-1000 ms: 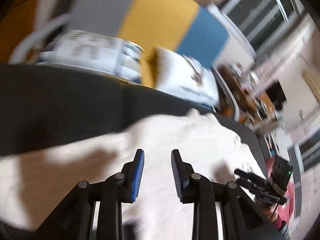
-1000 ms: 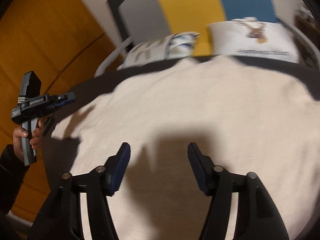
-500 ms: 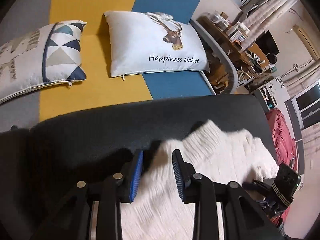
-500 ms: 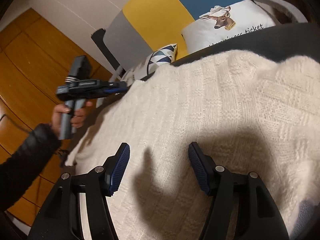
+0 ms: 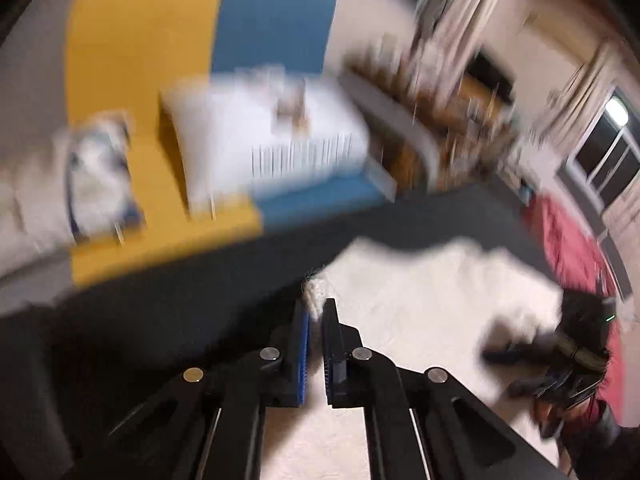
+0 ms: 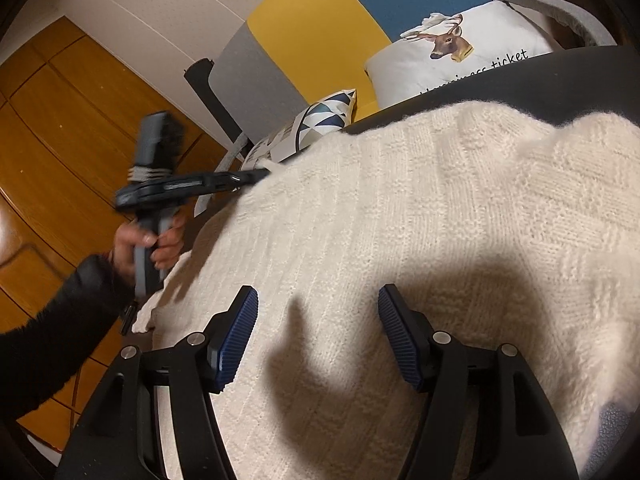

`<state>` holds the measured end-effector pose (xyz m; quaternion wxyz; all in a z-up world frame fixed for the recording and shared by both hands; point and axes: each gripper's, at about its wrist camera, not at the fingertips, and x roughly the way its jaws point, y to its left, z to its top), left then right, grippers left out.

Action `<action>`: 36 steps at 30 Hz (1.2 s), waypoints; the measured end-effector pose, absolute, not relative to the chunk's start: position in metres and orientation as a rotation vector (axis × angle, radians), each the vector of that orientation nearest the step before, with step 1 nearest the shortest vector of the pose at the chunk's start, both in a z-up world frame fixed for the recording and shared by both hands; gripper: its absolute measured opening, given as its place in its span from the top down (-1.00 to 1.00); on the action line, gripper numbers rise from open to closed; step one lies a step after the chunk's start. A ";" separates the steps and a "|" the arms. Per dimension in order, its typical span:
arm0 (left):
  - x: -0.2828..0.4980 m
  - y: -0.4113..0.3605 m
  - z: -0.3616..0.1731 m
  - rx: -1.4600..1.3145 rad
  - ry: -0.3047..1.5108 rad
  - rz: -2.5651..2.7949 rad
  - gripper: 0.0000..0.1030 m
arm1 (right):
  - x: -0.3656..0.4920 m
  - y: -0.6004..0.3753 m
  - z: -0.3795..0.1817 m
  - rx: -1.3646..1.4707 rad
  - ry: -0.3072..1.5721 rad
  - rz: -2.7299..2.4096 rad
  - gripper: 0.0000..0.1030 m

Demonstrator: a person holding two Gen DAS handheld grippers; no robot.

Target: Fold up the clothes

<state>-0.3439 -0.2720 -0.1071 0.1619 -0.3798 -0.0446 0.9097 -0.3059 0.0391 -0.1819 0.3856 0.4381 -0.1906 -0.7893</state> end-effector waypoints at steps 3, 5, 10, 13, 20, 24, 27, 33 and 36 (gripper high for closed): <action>-0.346 -0.252 -0.125 -1.133 0.228 2.769 0.91 | -0.305 0.038 -0.182 1.119 -0.468 -2.020 -0.28; -0.359 -0.241 -0.157 -1.271 0.389 2.740 0.91 | -0.305 0.036 -0.182 1.122 -0.456 -2.027 -0.28; -0.367 -0.262 -0.149 -1.308 -0.001 2.722 0.81 | -0.305 0.030 -0.178 1.146 -0.395 -2.047 -0.28; -0.347 -0.290 -0.125 -1.168 -0.264 2.711 0.79 | -0.307 0.017 -0.167 1.167 -0.300 -2.063 -0.29; -0.317 -0.292 -0.135 -1.207 -0.207 2.627 0.74 | -0.342 -0.030 -0.132 1.069 -0.147 -2.038 -0.29; -0.320 -0.292 -0.167 -1.318 -0.145 2.659 0.74 | -0.374 -0.060 -0.139 1.093 -0.058 -2.032 -0.29; -0.317 -0.303 -0.170 -1.312 -0.268 2.682 0.74 | -0.392 -0.063 -0.161 1.136 -0.005 -2.100 -0.24; -0.310 -0.323 -0.146 -1.217 -0.351 2.699 0.74 | -0.406 -0.039 -0.172 1.158 -0.147 -2.125 0.15; -0.327 -0.331 -0.137 -1.214 -0.340 2.660 0.59 | -0.402 -0.042 -0.163 1.163 -0.103 -2.138 0.11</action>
